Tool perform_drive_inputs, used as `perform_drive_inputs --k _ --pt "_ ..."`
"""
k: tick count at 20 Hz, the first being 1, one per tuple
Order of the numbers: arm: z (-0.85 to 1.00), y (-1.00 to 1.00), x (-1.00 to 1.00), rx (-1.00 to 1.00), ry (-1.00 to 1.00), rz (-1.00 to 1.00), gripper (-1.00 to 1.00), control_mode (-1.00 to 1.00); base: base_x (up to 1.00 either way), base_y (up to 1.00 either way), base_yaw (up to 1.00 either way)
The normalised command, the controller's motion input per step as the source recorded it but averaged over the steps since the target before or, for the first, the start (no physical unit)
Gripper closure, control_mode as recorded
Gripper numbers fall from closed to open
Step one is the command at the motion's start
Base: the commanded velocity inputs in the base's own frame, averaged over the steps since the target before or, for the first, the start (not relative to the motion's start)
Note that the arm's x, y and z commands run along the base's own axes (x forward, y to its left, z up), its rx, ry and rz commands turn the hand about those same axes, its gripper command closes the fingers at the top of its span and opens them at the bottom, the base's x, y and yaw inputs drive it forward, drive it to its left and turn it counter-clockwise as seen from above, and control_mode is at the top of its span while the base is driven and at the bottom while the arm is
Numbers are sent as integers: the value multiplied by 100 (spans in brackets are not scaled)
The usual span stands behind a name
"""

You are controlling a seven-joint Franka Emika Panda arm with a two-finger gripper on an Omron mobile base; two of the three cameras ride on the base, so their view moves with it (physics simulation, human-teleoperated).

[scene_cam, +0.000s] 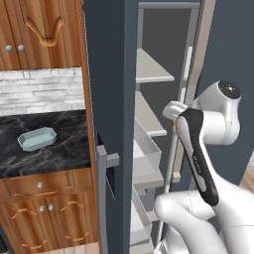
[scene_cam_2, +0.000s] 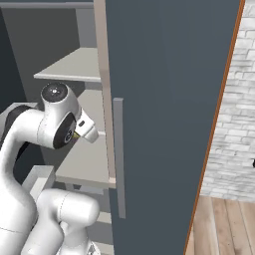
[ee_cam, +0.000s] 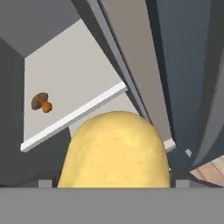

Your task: Take the mushroom and potato out of the freezer and place them in the tupperware container on the counter. Then put the tupperware containing the vegetables back in the freezer.

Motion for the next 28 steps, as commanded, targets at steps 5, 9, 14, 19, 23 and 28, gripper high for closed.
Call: perform_drive_inputs --k 5,9,14,19,23,28 --pt "41 -47 -72 -18 4 11 100 -100 0 0 0" --pt "28 -30 -58 -3 12 8 100 -100 0 0 0" --pt "15 -7 -51 0 10 2 100 -100 0 0 0" --pt "3 -6 -26 -2 11 0 100 -100 0 0 0" --pt "0 -2 -13 -4 13 0 100 -100 0 0 0" --pt "0 0 -13 -1 3 0 100 100 -54 0 0"
